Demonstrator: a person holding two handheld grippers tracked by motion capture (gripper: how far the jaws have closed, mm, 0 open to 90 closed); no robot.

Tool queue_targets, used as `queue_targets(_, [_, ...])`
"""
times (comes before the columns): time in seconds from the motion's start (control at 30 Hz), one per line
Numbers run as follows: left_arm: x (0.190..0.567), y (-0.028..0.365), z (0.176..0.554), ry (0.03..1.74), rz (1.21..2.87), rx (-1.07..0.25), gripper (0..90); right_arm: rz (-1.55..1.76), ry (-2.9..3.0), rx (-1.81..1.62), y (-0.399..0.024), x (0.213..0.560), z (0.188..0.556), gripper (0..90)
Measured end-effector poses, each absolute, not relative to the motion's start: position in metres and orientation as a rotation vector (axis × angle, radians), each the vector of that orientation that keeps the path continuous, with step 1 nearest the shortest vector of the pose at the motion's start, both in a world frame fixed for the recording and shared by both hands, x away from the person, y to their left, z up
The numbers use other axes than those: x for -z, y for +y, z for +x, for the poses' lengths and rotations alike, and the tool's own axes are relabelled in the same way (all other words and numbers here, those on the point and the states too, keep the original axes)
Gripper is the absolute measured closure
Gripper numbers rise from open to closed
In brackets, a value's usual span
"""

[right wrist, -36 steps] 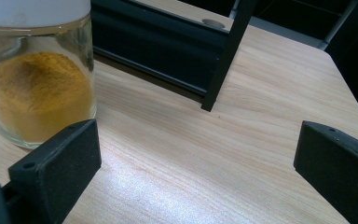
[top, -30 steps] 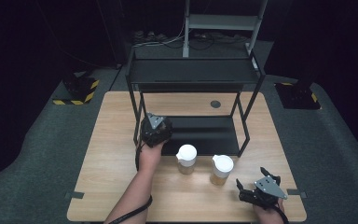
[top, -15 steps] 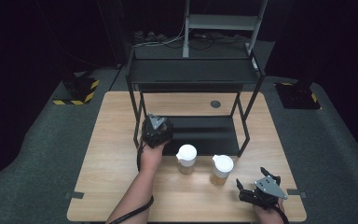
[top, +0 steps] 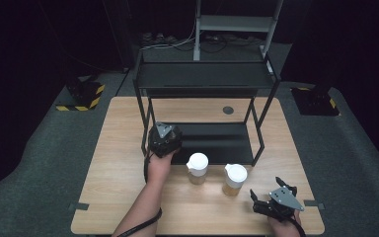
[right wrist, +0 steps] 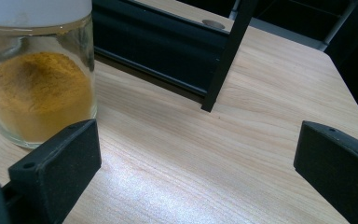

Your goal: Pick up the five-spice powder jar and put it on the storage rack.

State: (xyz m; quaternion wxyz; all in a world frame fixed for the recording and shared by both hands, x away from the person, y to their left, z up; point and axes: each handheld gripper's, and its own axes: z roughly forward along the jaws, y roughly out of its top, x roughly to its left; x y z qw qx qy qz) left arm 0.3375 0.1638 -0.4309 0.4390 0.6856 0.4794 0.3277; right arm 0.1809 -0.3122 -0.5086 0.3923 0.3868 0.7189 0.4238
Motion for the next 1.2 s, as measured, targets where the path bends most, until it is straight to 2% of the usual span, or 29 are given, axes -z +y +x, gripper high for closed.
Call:
queue_targets(0.43, [0.431,0.164,0.338,1.18,1.714,-0.818,33.0,0.983,1.826,-1.078,-0.313,0.508,0.181,0.1])
queue_targets(0.53, [0.43,0.164,0.338,1.176,1.709,-0.82,28.1,0.983,1.827,-1.079,-0.313,0.508,0.181,0.1])
queue_targets(0.97, [0.424,0.166,0.333,1.127,1.694,-0.815,16.5,0.982,1.828,-1.076,-0.312,0.508,0.181,0.1])
queue_targets(1.2, [0.42,0.168,0.327,1.106,1.674,-0.814,6.4,0.986,1.828,-1.074,-0.312,0.508,0.181,0.0])
